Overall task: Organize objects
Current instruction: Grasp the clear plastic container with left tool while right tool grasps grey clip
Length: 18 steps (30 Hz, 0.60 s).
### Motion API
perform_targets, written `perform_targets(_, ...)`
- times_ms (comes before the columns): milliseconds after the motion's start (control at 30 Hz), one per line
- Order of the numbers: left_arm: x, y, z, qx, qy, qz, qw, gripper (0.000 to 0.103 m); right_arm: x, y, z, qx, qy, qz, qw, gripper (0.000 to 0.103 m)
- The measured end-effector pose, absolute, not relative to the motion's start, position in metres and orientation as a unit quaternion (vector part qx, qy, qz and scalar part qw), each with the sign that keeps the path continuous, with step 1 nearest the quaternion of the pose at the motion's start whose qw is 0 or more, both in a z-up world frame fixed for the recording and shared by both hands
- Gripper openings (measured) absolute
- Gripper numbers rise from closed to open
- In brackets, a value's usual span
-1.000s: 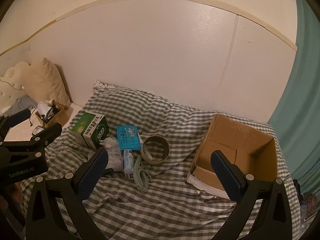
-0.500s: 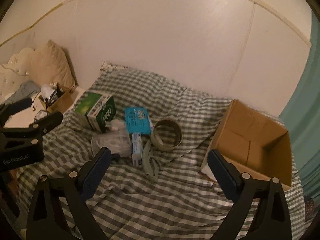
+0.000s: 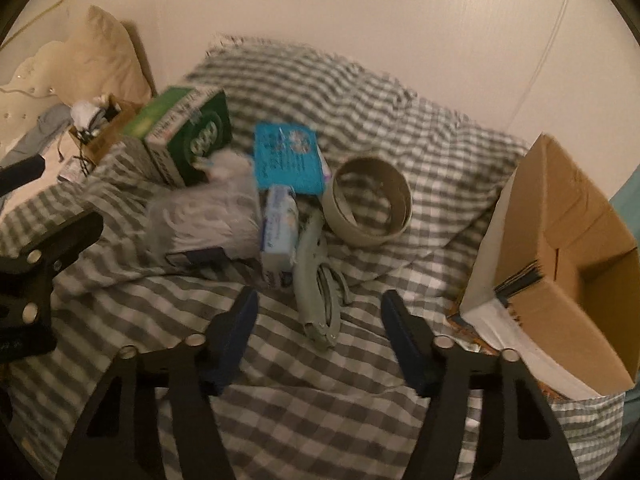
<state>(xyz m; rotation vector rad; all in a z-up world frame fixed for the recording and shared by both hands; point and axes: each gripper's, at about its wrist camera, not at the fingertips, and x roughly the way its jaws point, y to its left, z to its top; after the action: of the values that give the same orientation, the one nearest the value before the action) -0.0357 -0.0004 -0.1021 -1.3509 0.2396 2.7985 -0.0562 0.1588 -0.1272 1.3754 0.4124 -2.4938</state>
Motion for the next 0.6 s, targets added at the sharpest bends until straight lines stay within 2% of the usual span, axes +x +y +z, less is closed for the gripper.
perform_targets(133, -0.048, 0.012, -0.117, -0.459, 0.093, 0.883, 0.036, 0.103, -0.065, 0.163, -0.140, 0.490, 0.129, -0.851, 0.138, 0.046)
perform_targets(233, -0.059, 0.020, -0.126, -0.469, 0.105, 0.876, 0.045, 0.103, -0.068, 0.164, -0.145, 0.498, 0.120, -0.846, 0.147, 0.032)
perform_targets(400, -0.075, 0.038, -0.134, -0.465, 0.131, 0.873, 0.071, 0.103, -0.070, 0.168, -0.145, 0.499, 0.106, -0.846, 0.158, 0.017)
perform_targets(600, -0.092, 0.056, -0.152, -0.481, 0.161, 0.857, 0.090, 0.103, -0.073, 0.178, -0.135, 0.485, 0.100, -0.855, 0.153, 0.015)
